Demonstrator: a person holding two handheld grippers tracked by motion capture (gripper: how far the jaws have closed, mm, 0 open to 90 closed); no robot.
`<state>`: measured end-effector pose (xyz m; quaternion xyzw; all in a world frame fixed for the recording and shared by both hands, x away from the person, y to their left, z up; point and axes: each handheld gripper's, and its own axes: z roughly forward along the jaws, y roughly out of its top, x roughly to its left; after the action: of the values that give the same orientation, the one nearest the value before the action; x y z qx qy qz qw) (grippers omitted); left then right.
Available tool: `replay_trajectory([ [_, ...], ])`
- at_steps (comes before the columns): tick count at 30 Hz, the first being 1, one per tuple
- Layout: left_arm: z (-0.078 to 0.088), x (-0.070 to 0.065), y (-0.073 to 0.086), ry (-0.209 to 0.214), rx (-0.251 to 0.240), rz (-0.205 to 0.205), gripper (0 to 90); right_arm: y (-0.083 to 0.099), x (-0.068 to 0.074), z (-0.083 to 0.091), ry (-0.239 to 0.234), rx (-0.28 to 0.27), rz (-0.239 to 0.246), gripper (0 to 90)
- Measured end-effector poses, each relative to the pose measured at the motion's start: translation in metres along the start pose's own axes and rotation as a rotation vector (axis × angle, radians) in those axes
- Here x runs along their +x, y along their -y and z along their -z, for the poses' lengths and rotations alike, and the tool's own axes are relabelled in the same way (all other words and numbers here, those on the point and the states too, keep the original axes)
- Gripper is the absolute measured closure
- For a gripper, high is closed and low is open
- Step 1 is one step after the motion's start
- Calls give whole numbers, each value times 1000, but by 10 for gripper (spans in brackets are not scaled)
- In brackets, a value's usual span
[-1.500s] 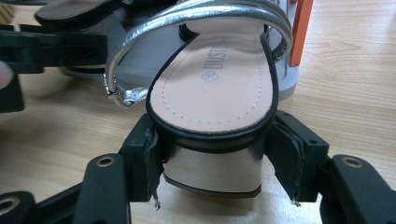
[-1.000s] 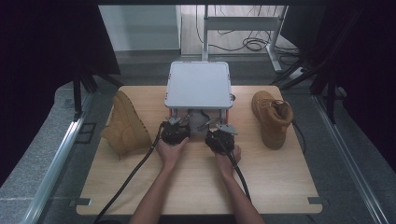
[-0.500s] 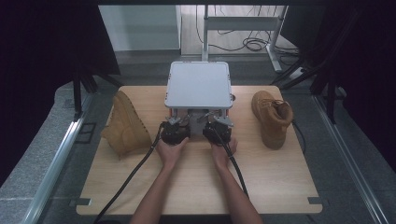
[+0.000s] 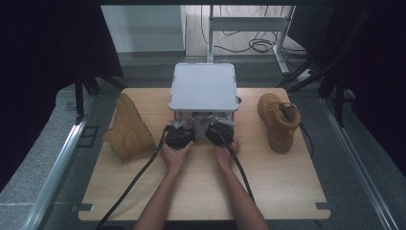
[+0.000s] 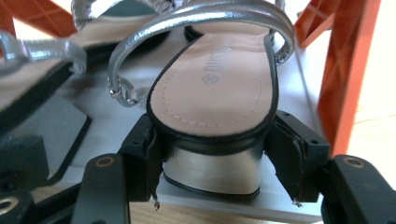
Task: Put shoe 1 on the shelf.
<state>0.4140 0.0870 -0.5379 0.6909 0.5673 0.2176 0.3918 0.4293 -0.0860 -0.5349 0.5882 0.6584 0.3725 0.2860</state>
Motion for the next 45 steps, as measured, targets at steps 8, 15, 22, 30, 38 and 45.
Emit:
replay_trajectory([
  [8, 8, 3, 2, 31, -4, -15, 324, -2, -9, 12, -82, 4, -9, 269],
  [15, 45, 9, 7, 35, -98, -22, 317, -1, -29, 43, -177, -58, 16, 349],
  [22, 50, 22, 11, -18, -95, -4, 659, 1, -48, 52, -160, -113, 0, 613],
  [30, 38, 28, 1, -10, -53, -10, 873, 4, -52, 34, -154, -66, 15, 878],
  [38, 27, 27, -1, 34, -34, -2, 896, 5, -41, 19, -126, -36, 63, 896],
  [45, 23, 16, -5, 46, -23, -16, 896, 6, -39, 17, -106, -32, 77, 898],
])
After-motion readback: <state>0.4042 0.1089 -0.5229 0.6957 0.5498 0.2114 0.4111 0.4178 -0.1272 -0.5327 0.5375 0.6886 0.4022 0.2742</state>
